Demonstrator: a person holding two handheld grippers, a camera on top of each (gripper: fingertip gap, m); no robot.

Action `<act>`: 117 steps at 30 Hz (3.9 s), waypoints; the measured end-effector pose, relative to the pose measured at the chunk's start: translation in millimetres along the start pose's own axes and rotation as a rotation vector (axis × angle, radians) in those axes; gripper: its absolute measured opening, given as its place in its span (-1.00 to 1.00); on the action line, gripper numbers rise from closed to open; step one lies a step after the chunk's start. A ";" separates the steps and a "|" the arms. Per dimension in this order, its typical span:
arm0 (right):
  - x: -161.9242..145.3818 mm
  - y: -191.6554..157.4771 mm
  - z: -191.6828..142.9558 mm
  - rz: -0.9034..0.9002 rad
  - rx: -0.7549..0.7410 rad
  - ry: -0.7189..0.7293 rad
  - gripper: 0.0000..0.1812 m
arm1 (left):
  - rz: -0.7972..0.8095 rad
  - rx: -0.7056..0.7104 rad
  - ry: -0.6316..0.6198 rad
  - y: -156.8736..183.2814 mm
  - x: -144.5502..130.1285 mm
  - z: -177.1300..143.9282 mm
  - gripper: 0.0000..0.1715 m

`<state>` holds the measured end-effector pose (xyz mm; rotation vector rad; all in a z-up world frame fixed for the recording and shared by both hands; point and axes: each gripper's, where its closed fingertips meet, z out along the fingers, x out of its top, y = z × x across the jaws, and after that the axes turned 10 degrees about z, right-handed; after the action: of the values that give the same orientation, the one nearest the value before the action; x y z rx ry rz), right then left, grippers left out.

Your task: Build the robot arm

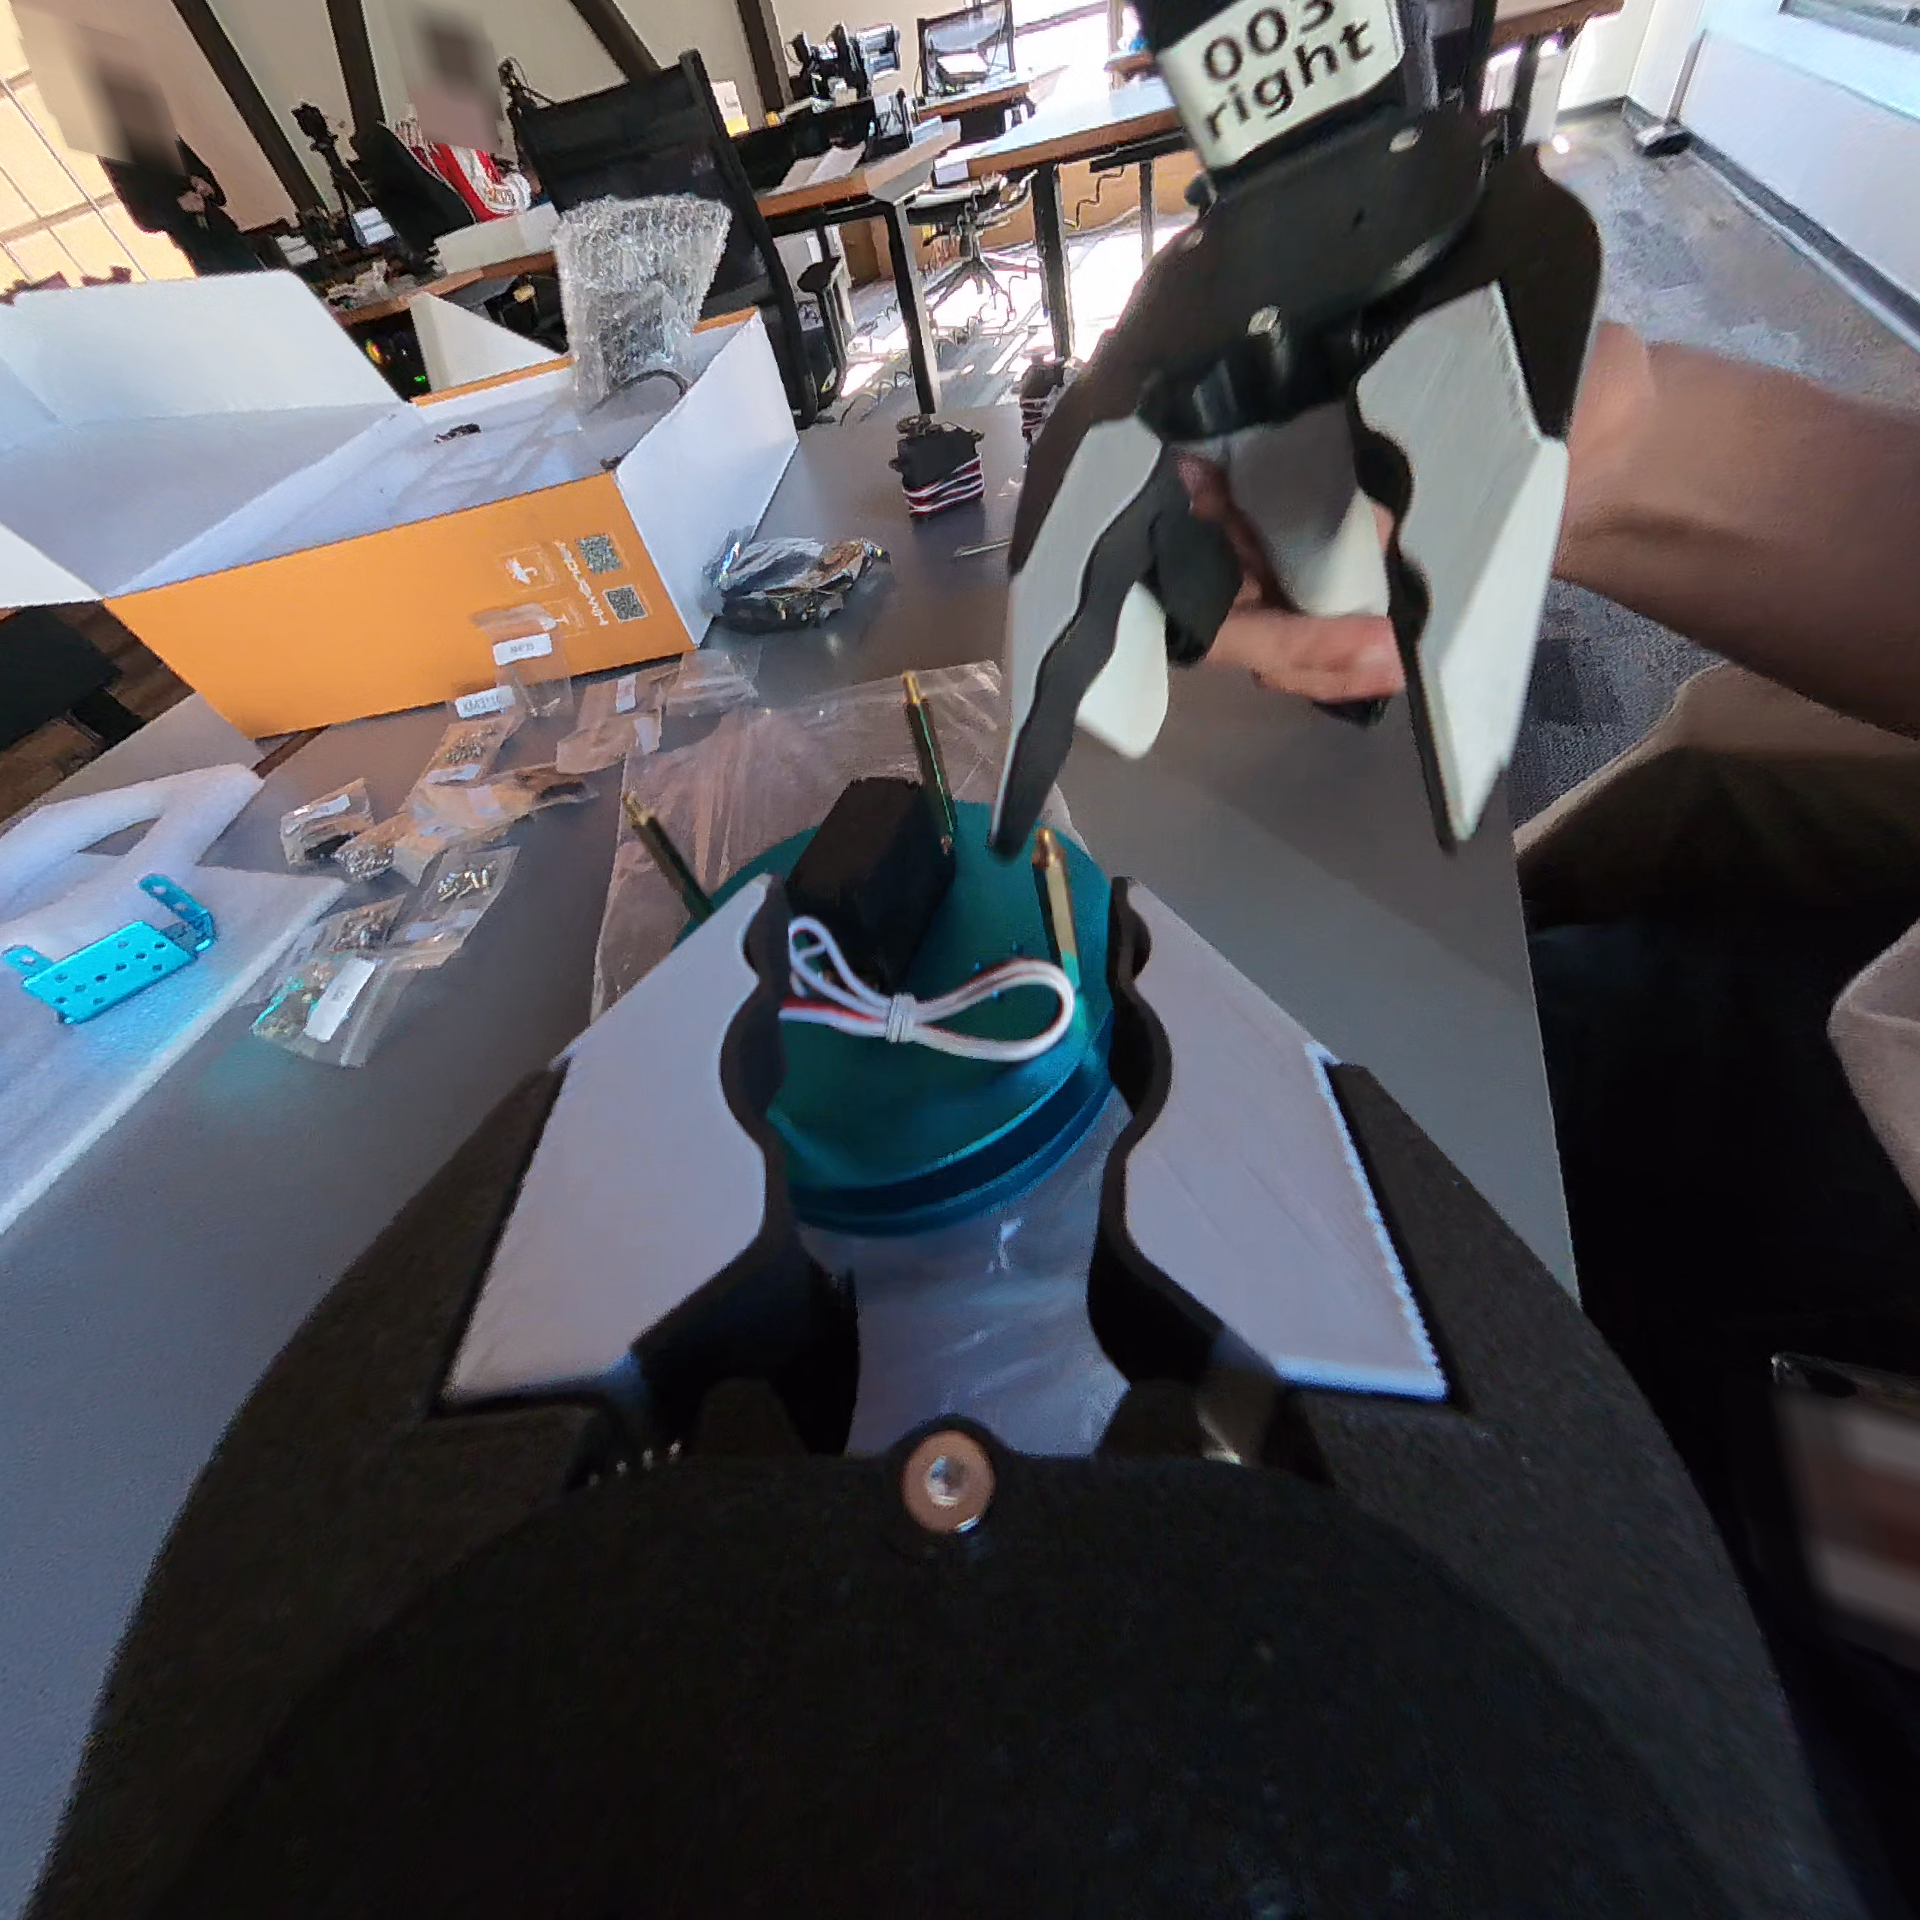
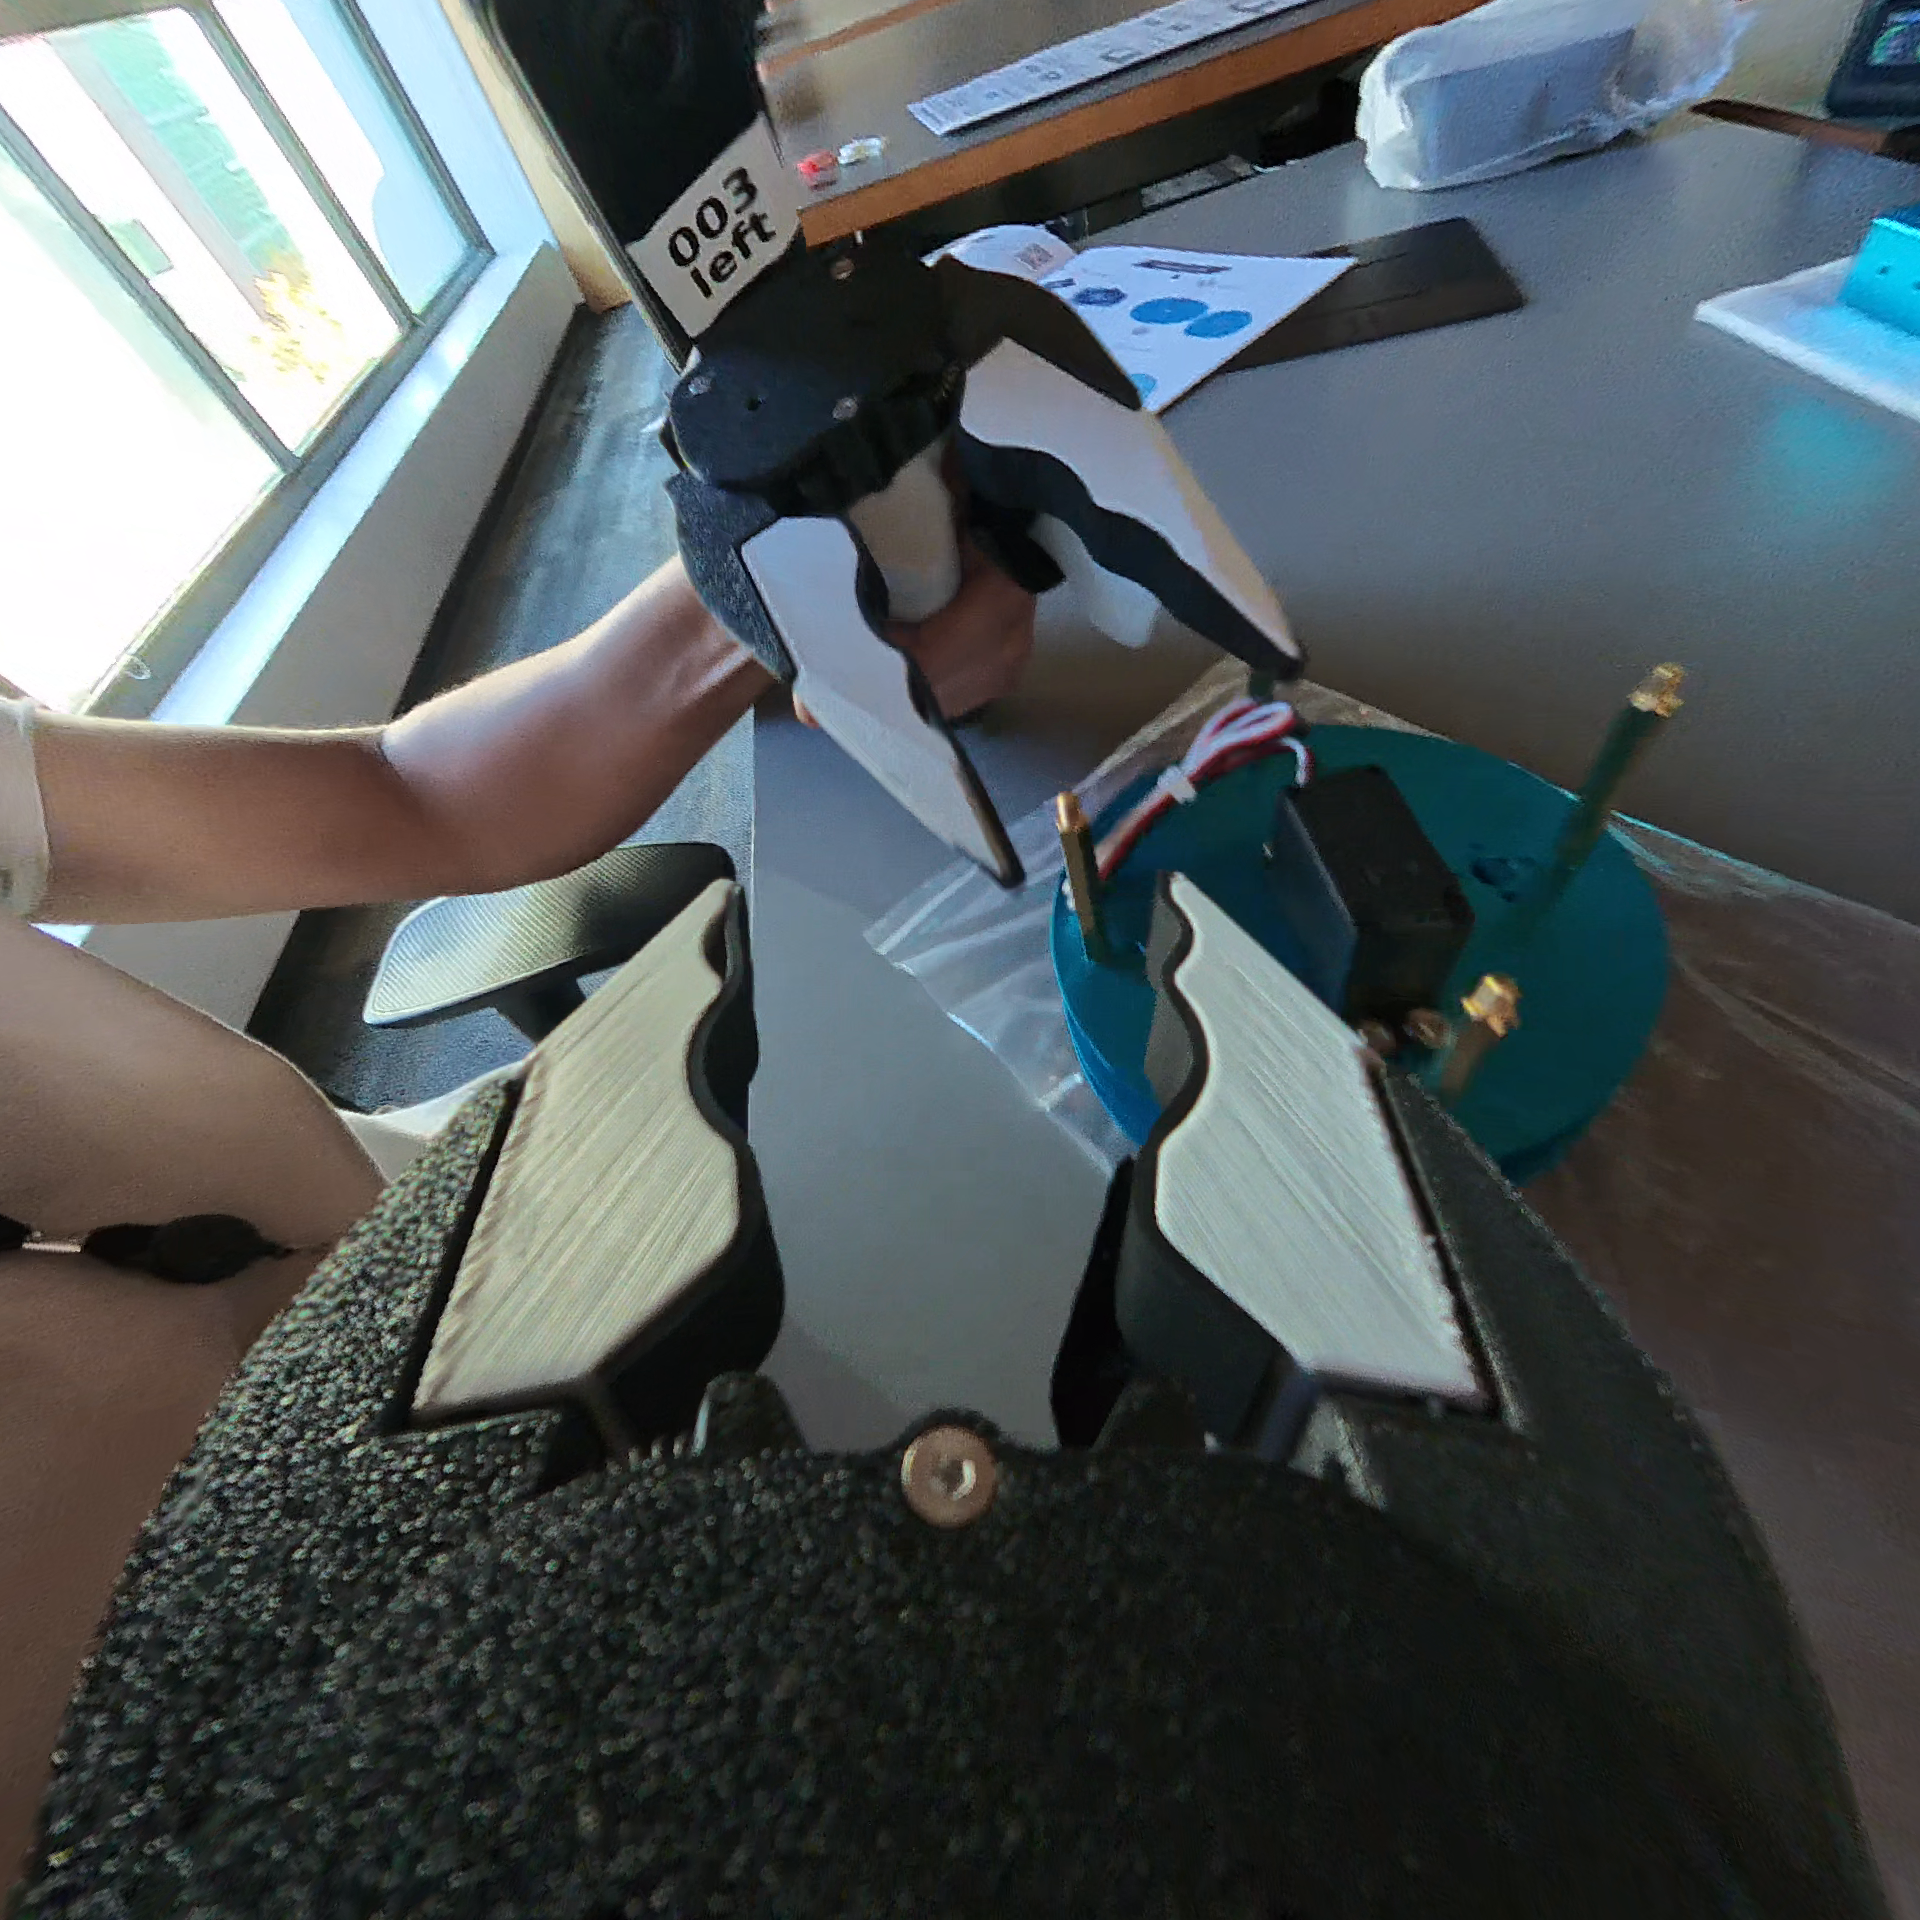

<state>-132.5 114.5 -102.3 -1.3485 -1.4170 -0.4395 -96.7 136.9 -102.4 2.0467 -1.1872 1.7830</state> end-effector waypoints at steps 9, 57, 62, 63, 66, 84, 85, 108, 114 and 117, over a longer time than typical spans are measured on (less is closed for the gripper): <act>-7.4 1.5 -6.0 -0.023 -0.018 -0.016 -0.24 | 0.041 0.082 -0.056 -17.0 -7.0 -6.0 -0.17; 3.4 3.7 11.9 -0.038 -0.007 0.042 -0.14 | -0.059 0.089 -0.006 -25.2 -14.0 -26.6 0.07; 1.6 -7.1 41.5 -0.067 0.028 -0.016 -0.09 | -0.010 0.080 -0.083 -24.3 -12.5 7.3 0.10; -0.5 -8.1 37.1 -0.070 0.022 -0.022 -0.09 | -0.020 0.081 -0.090 -28.4 -15.5 2.8 0.18; -3.8 -12.2 11.3 -0.067 0.022 -0.011 -0.21 | -0.051 0.122 -0.089 -42.2 -28.1 -25.9 0.10; -5.8 0.5 8.8 -0.066 -0.053 -0.010 -0.17 | -0.075 0.106 -0.019 -33.1 -22.3 -41.6 0.08; -3.3 -1.6 11.1 -0.055 -0.030 0.001 -0.20 | -0.057 0.087 -0.016 -24.7 -17.0 -34.5 0.08; -7.6 -14.5 36.9 -0.065 -0.013 -0.057 -0.07 | -0.057 0.061 -0.100 -36.8 -32.2 -11.4 0.42; -3.2 -10.6 21.7 -0.080 -0.050 -0.034 -0.09 | -0.063 0.061 -0.030 -33.4 -20.7 -28.5 0.20; 3.7 -13.1 45.0 -0.080 -0.033 -0.036 -0.08 | -0.024 0.041 -0.073 -25.4 -21.7 -11.4 0.20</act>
<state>-162.5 149.8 -110.0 -1.3347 -1.5035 -0.4951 -87.8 170.2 -109.7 2.1569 -1.1487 1.7506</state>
